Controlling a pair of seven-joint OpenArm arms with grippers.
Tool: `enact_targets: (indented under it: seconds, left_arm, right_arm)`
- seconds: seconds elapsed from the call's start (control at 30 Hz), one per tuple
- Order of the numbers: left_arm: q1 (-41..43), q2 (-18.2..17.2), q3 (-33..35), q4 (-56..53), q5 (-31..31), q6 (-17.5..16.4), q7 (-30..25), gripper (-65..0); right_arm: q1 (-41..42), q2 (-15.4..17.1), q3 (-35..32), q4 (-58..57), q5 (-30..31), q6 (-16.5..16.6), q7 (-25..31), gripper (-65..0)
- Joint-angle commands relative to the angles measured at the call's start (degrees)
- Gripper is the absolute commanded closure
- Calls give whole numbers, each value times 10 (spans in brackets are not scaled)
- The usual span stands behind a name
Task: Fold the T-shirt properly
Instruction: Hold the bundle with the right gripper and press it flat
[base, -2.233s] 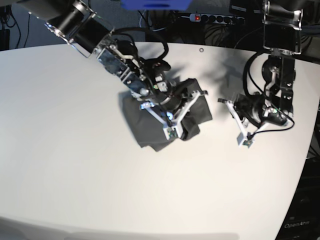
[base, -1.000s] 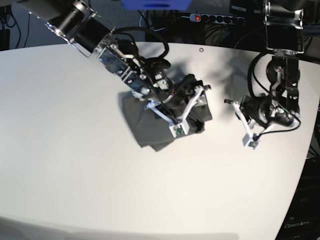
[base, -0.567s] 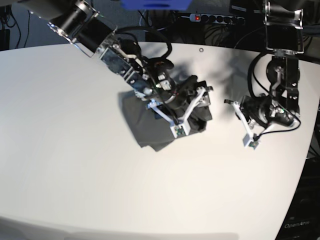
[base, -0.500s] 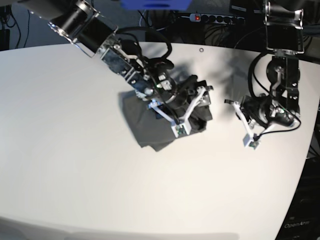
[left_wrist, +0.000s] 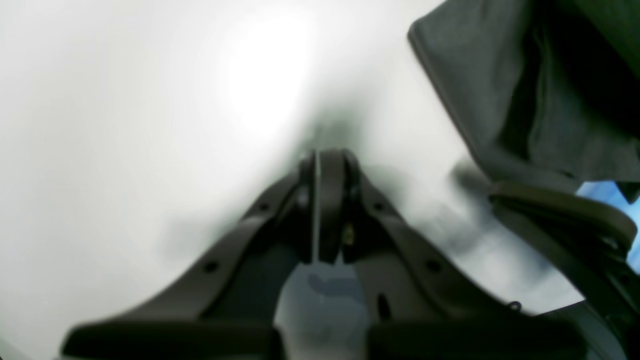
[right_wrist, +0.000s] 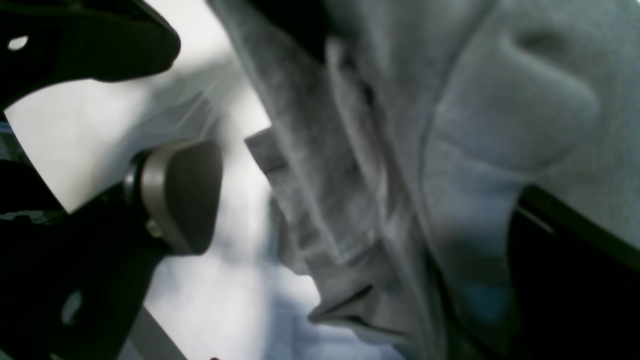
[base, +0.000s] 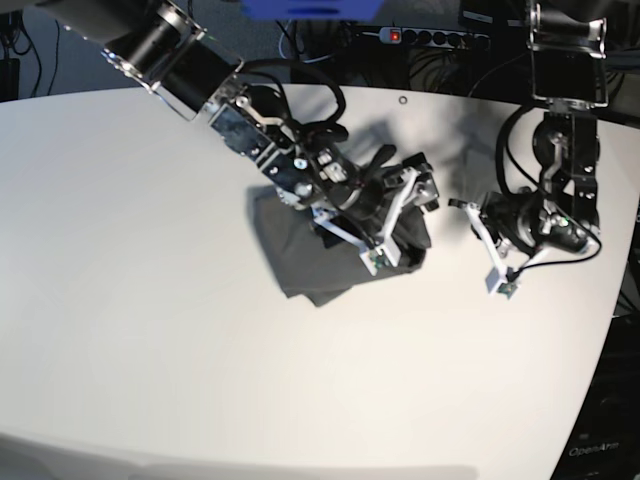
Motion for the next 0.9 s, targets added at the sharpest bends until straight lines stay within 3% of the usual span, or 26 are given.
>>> enact_targets:
  seconds: [0.0,0.87]
  left_arm:
    - [-11,-6,-3,11,-4,-2,-5,-19]
    - [-18,-5,-3,9,-4,-2,-5,-19]
  right_arm:
    - [4,-1,0,0,11,1,-15,-650]
    - [46,19,5,-5,11,1,-19,-650]
